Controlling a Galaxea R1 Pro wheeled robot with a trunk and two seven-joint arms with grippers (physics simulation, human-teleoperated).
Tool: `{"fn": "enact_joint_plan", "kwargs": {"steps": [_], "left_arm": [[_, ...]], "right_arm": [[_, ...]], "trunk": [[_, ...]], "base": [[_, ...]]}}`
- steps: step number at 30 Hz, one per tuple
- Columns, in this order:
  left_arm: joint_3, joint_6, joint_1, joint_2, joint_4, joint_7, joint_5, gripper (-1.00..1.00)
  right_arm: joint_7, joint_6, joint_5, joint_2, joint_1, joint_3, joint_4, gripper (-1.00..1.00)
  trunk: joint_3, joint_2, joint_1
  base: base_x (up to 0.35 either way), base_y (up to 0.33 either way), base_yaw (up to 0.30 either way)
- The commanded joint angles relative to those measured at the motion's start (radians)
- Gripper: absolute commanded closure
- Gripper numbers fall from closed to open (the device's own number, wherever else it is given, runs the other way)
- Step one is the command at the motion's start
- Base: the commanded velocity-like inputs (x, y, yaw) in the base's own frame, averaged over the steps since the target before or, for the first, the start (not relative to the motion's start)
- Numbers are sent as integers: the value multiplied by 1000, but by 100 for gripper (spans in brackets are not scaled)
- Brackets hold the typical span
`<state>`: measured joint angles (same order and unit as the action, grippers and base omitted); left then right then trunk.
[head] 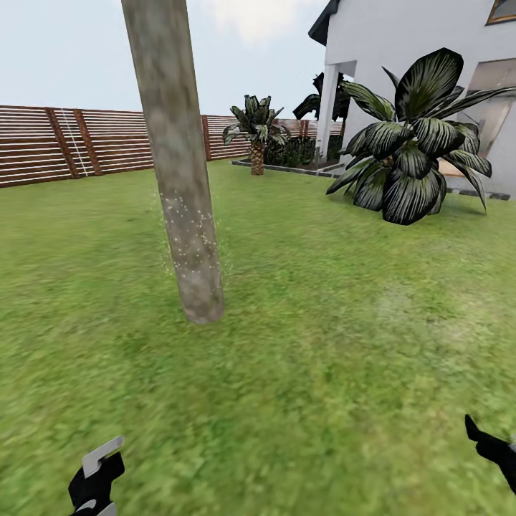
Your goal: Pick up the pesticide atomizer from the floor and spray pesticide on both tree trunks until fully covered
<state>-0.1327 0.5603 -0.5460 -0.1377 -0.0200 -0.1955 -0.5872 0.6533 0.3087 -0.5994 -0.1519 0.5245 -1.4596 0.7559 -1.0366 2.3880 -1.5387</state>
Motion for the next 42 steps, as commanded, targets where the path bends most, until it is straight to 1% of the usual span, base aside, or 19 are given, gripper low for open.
{"fn": "enact_joint_plan", "kwargs": {"steps": [1,2,3,6,9,27,30,42], "left_arm": [[-1,0,0,0,0,0,1,100],[-1,0,0,0,0,-1,1,100],[-1,0,0,0,0,-1,1,100],[-1,0,0,0,0,-1,1,100],[-1,0,0,0,0,-1,0,100],[-1,0,1,1,0,-1,0,100],[-1,0,1,1,0,-1,0,100],[-1,0,9,1,0,-1,0,100]], "right_arm": [[-3,1,-12,0,0,0,-26,-100],[-5,2,-25,0,0,0,-64,-100],[-6,3,-29,0,0,-1,-73,-100],[-8,1,-29,0,0,-1,-76,-100],[-10,1,-29,0,0,-1,-76,-100],[-12,2,-28,0,0,-1,-77,-100],[-12,3,-28,0,0,-1,-77,-100],[-12,3,-29,1,0,-1,-78,-100]], "trunk": [[0,0,0],[0,0,0],[0,0,0],[0,0,0],[0,0,0],[0,0,0],[9,-21,12],[16,-21,12]], "base": [[0,0,0],[0,0,0],[0,0,0],[0,0,12],[0,0,180],[0,0,281],[0,0,284],[0,0,263]]}}
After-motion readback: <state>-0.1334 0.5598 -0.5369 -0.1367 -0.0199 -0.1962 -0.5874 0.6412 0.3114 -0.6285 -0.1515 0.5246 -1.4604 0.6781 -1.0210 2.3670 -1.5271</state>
